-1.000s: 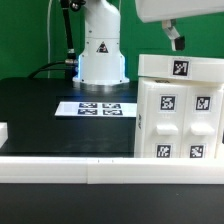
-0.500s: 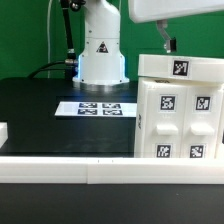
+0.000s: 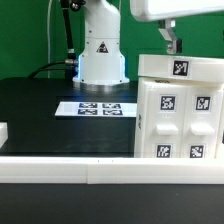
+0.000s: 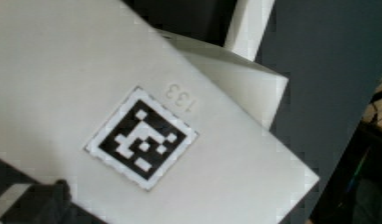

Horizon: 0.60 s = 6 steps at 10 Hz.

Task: Assemble cabinet

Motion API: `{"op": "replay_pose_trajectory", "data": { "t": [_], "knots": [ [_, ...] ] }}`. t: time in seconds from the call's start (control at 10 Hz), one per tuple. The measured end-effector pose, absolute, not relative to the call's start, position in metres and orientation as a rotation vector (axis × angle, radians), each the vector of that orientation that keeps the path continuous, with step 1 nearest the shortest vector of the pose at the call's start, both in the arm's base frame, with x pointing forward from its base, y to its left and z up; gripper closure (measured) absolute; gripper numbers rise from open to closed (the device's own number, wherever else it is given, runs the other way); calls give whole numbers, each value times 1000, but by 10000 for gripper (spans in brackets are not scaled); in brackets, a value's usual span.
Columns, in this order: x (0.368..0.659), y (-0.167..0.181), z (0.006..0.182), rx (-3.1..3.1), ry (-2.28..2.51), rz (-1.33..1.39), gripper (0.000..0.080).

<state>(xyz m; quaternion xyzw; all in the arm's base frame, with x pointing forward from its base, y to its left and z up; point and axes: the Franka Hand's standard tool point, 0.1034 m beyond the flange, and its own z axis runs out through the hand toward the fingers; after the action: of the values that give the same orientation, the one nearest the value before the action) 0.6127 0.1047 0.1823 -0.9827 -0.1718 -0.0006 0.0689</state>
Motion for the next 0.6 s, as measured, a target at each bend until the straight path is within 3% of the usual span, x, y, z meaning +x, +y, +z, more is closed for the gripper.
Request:
{"op": "replay_pose_trajectory", "data": {
  "t": [0.6],
  "knots": [
    [606, 90, 164, -2771, -1224, -38, 2]
  ]
}}
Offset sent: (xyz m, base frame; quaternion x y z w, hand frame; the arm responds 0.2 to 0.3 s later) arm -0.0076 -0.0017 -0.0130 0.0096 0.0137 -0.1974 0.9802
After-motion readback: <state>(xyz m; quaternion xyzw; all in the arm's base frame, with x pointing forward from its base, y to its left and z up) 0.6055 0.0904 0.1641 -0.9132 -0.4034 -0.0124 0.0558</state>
